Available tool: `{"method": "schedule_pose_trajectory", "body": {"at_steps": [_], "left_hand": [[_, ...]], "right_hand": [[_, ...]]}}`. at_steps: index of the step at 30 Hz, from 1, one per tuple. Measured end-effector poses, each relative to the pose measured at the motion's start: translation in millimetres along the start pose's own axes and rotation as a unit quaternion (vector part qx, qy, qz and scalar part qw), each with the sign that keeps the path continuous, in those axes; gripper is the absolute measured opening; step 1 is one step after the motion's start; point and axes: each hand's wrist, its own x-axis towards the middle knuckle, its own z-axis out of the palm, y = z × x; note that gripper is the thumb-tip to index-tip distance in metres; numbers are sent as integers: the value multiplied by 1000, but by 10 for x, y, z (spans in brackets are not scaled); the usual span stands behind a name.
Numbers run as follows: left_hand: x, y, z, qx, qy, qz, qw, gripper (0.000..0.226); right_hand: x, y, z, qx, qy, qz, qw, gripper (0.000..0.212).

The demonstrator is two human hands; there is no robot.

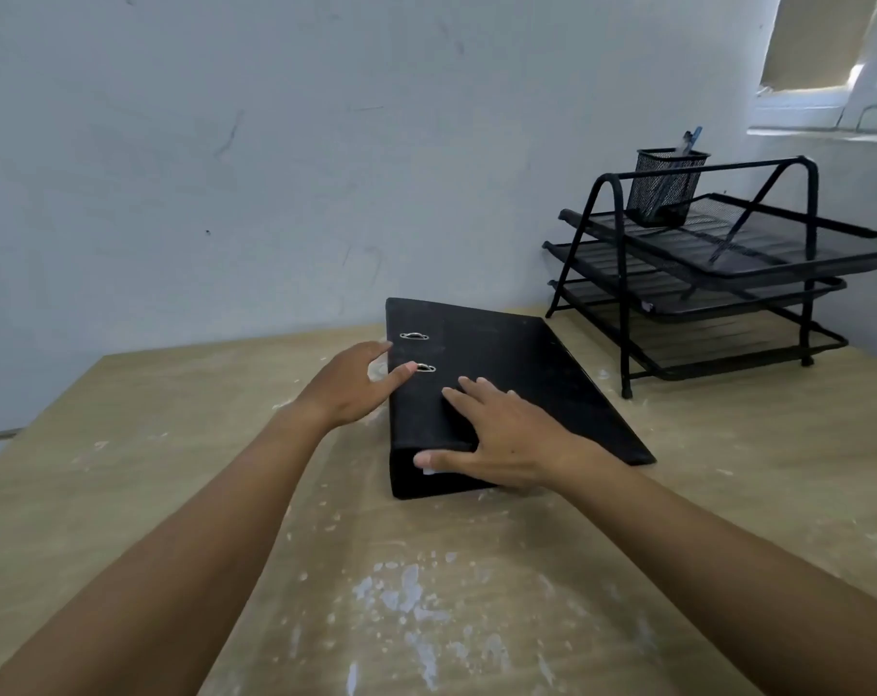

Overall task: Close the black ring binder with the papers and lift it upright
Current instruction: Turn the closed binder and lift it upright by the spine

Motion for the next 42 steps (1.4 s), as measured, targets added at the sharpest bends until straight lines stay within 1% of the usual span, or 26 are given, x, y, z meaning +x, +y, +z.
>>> {"method": "schedule_pose_trajectory", "body": {"at_steps": [2, 4, 6, 8, 11, 14, 17, 22, 27, 33, 38, 42], "left_hand": [[201, -62, 48, 15, -13, -19, 1000, 59], [400, -87, 117, 25, -33, -20, 999, 66], [571, -76, 195, 42, -61, -42, 996, 78], [738, -58, 254, 57, -82, -56, 993, 83], [889, -33, 283, 77, -114, -51, 989, 83], [956, -62, 287, 89, -133, -29, 987, 73], [963, -79, 291, 110, -142, -11, 984, 68], [924, -84, 278, 118, -141, -4, 983, 65], [828, -85, 240, 162, -139, 6, 977, 61], [561, -129, 157, 153, -113, 11, 982, 57], [248, -215, 109, 127, -71, 30, 989, 64], [78, -268, 73, 134, -60, 26, 989, 78]], "right_hand": [[70, 30, 11, -8, -20, -12, 1000, 106], [97, 110, 16, -30, -34, -20, 999, 106], [96, 231, 35, -49, -34, -24, 998, 100], [95, 348, 57, -66, -31, -20, 997, 91], [100, 438, 82, -88, -34, -21, 995, 87], [107, 447, 101, -101, -34, -28, 994, 87], [114, 443, 141, -112, -36, -30, 993, 86], [118, 468, 179, -116, -23, -31, 993, 83], [105, 566, 145, -110, -16, -42, 993, 89], [44, 738, 32, -104, -4, -62, 993, 85], [11, 848, 32, -101, 17, -72, 992, 95], [0, 904, 110, -102, 36, -85, 991, 93]]}}
